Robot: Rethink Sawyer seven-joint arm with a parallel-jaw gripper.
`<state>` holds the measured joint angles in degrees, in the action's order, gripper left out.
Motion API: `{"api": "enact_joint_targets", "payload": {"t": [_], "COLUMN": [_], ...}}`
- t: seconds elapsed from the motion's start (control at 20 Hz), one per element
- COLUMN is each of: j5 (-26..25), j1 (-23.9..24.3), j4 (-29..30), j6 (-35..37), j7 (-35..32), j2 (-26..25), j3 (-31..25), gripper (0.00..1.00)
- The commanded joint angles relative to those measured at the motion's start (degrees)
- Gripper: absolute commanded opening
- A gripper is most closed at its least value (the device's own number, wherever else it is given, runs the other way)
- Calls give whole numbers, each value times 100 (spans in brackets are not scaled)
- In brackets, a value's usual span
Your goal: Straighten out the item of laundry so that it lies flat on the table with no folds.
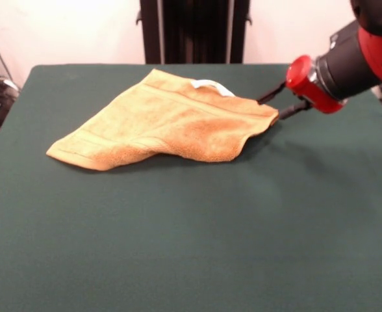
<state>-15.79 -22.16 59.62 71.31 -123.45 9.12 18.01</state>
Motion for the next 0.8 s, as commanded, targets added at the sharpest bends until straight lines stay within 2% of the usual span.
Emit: {"api": "enact_joint_targets", "payload": {"t": [0.05, 0.8], "j5": [-144, -147], "j1": [16, -34], "j4": [65, -42], "j6": [-843, -1134], "j7": [-1501, -1380], "j2": [-620, -988], "j3": [-34, 375], "gripper": [100, 100]}}
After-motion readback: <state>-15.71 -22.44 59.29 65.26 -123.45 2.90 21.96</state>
